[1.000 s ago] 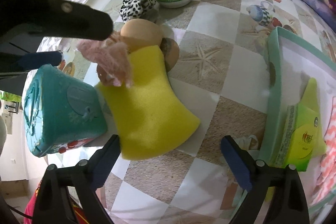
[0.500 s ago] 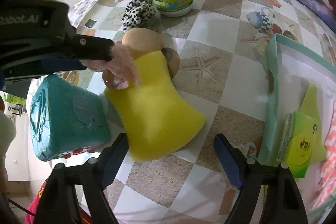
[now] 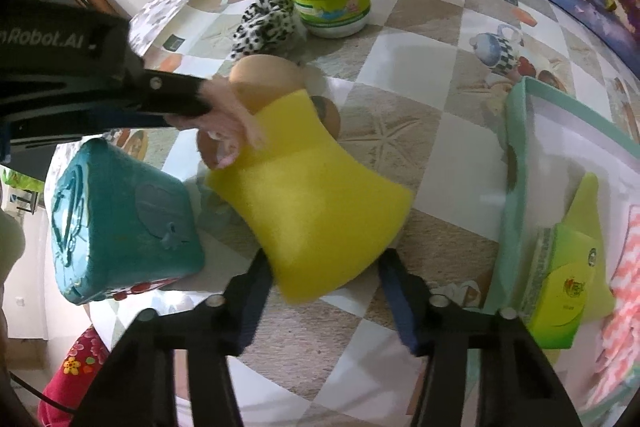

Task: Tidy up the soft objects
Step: 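Grasp the pink lace item with left gripper while right grasps yellow sponge, then carry pink item and yellow sponge over the tray with both grippers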

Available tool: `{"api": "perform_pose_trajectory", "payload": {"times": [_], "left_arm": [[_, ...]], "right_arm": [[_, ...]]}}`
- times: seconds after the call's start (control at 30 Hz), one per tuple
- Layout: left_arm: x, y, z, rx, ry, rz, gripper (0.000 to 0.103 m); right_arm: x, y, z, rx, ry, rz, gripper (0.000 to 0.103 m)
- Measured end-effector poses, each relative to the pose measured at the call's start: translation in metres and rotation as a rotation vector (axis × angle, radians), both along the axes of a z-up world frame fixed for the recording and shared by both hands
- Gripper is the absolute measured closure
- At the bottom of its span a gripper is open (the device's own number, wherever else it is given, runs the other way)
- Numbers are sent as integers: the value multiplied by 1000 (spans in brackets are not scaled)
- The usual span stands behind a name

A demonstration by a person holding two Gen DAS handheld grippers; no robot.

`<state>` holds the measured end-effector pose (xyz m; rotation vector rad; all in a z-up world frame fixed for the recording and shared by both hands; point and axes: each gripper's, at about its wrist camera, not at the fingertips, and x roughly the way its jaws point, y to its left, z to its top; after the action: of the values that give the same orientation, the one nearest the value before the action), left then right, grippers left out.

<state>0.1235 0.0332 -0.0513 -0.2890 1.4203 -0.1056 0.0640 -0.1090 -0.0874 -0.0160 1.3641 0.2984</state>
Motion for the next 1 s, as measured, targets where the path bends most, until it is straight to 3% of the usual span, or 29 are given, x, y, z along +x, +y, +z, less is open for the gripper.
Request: {"api": "perform_pose_trajectory", "payload": {"times": [0.53,1.0], "left_arm": [[-3,15,11,-1,-37,58,81],[-6,29,28,2,-82,94,82]], "right_arm": [[-1,0,-2,-15,-18,40,58],[-5,-26,20,14,-45,5,60]]}}
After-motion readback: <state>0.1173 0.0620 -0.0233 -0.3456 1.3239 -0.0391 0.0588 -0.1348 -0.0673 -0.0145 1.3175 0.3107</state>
